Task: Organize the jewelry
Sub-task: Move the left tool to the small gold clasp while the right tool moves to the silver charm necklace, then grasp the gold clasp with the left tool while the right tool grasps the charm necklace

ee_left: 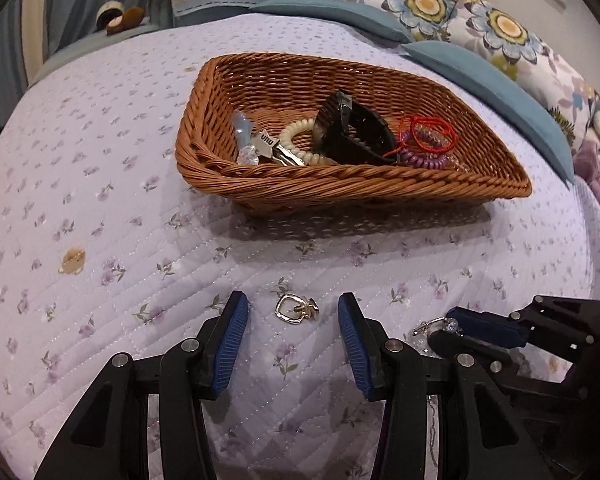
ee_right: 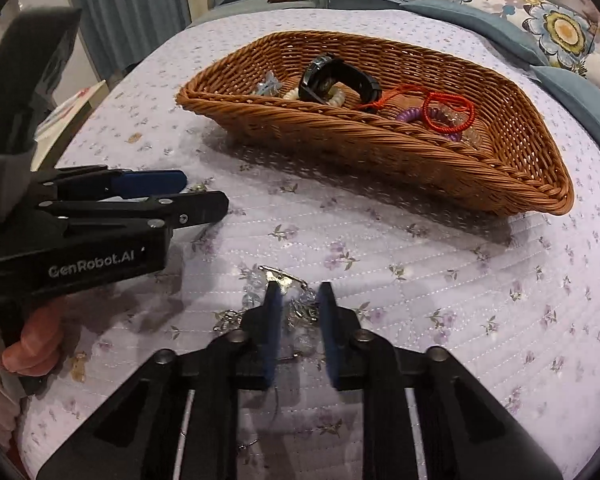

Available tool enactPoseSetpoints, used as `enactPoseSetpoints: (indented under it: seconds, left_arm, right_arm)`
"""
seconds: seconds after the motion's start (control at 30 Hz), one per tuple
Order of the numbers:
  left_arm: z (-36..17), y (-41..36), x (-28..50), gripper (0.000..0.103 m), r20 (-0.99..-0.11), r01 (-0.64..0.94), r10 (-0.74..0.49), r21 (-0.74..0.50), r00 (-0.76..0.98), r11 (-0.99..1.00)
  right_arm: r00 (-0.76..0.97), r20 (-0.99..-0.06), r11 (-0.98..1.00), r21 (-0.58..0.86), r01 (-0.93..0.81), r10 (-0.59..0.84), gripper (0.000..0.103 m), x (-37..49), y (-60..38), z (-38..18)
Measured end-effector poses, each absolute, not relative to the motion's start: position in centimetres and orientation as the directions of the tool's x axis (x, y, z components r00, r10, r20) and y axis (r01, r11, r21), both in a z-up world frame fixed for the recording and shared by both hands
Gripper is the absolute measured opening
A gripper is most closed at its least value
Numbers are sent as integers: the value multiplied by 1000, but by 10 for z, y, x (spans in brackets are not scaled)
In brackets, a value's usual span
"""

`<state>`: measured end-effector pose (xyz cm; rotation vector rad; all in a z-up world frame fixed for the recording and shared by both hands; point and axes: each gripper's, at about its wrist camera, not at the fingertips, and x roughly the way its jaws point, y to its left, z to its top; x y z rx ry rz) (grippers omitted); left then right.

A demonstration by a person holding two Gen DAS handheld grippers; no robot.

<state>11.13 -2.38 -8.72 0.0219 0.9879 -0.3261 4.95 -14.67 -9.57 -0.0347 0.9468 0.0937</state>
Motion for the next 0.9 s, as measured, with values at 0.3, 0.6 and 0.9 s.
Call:
enactPoseSetpoints:
  seconds: [0.3, 0.6, 0.9]
  left_arm:
    - [-78, -27, 108, 20, -800, 289, -262, -116, 539, 950]
    - [-52, -24, 90, 20, -751, 332, -328, -153, 573, 931]
    - [-26, -9, 75, 20, -684, 348, -386, -202, 619, 915]
  right_arm:
    - [632, -768, 994, 54, -98, 104, 11, 40, -156, -80]
    - [693, -697, 982, 158, -102, 184, 11, 27, -176, -54]
    - [753, -618, 973, 179, -146, 227, 11, 4, -178, -26]
